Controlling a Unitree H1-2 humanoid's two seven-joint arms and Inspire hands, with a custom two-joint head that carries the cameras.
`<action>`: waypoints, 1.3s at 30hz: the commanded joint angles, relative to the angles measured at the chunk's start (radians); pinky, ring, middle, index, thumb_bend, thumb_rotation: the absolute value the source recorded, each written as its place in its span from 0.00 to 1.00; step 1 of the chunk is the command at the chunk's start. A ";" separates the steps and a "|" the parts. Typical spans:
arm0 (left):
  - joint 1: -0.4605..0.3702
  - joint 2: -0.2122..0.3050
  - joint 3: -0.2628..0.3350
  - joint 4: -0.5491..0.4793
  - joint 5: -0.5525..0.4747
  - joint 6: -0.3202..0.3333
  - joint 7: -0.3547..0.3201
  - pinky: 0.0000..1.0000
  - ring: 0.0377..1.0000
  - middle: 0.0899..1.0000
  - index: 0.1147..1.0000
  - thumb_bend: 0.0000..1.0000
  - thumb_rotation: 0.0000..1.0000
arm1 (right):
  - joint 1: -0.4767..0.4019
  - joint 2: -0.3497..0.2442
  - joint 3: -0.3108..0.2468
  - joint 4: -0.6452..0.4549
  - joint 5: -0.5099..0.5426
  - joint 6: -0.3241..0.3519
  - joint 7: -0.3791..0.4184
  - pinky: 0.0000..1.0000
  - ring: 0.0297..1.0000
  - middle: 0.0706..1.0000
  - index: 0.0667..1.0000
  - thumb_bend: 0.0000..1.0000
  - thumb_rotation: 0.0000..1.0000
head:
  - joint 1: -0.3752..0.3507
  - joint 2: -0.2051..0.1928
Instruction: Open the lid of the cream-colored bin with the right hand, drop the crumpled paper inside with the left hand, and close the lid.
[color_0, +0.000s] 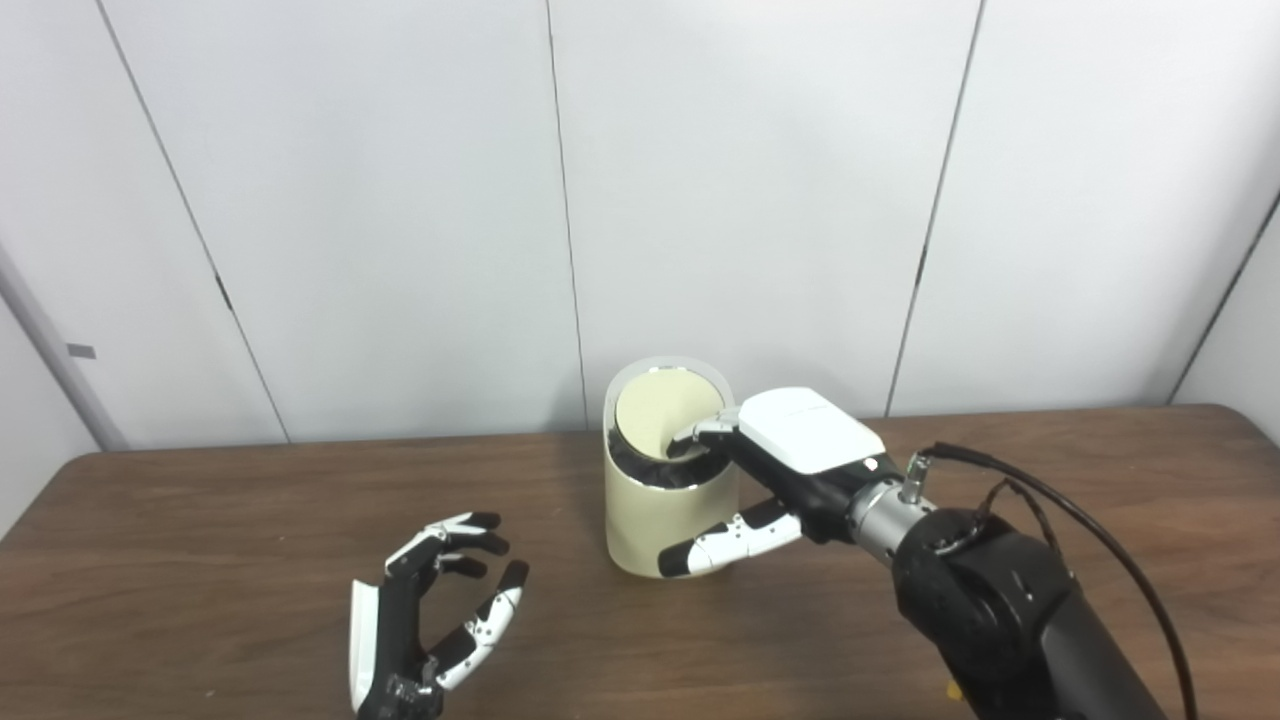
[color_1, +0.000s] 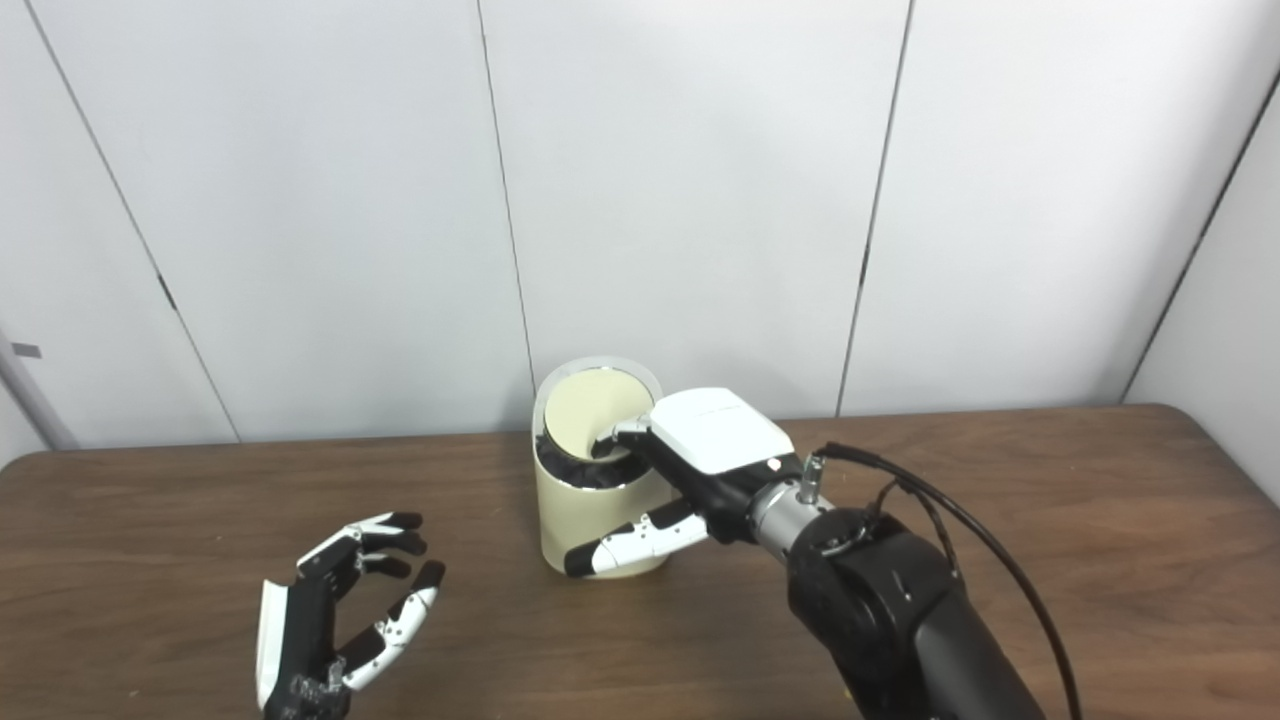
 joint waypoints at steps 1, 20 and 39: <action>0.020 -0.004 0.000 -0.017 0.016 -0.010 0.003 0.53 0.63 0.64 0.43 0.48 0.07 | -0.020 0.003 0.005 -0.024 -0.012 0.002 0.016 0.81 0.85 0.80 0.76 0.99 0.96 | 0.000 0.004; 0.026 -0.019 0.005 -0.035 0.034 0.002 -0.003 0.52 0.62 0.64 0.43 0.48 0.07 | -0.010 0.019 0.038 0.021 -0.068 0.013 0.051 0.83 0.87 0.83 0.78 0.99 0.96 | 0.007 0.011; 0.028 -0.023 0.003 -0.048 0.039 0.022 -0.007 0.53 0.63 0.64 0.43 0.48 0.07 | 0.001 0.026 0.039 0.060 -0.071 0.016 0.048 0.81 0.86 0.83 0.77 0.97 0.95 | 0.014 0.018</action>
